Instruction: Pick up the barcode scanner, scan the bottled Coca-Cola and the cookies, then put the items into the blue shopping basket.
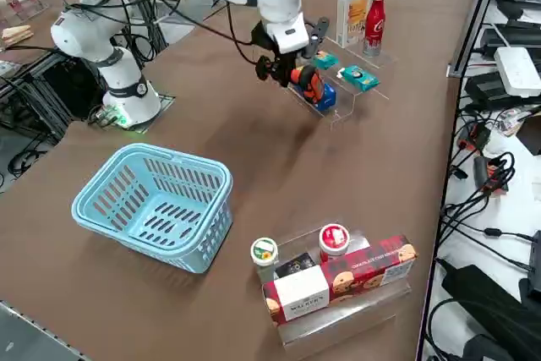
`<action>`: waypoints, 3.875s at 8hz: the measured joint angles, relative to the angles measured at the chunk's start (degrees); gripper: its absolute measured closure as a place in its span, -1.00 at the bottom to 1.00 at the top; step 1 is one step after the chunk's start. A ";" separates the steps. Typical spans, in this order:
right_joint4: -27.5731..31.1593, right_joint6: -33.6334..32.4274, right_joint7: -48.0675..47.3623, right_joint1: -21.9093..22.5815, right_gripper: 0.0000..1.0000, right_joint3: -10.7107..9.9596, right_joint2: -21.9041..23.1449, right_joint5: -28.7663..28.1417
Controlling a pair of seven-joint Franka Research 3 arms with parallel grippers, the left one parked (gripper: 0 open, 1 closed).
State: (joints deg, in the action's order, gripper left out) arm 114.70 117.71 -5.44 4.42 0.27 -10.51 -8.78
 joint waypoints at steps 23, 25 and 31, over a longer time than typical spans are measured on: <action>-10.82 -12.59 -12.77 6.18 -0.99 0.24 6.66 12.64; -24.97 -16.15 -11.93 8.88 -0.99 0.43 1.34 9.81; -50.33 -13.75 -9.19 16.68 -0.99 0.50 -18.25 8.13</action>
State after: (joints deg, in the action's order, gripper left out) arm 64.37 103.96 -14.63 21.10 0.77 -28.76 -0.65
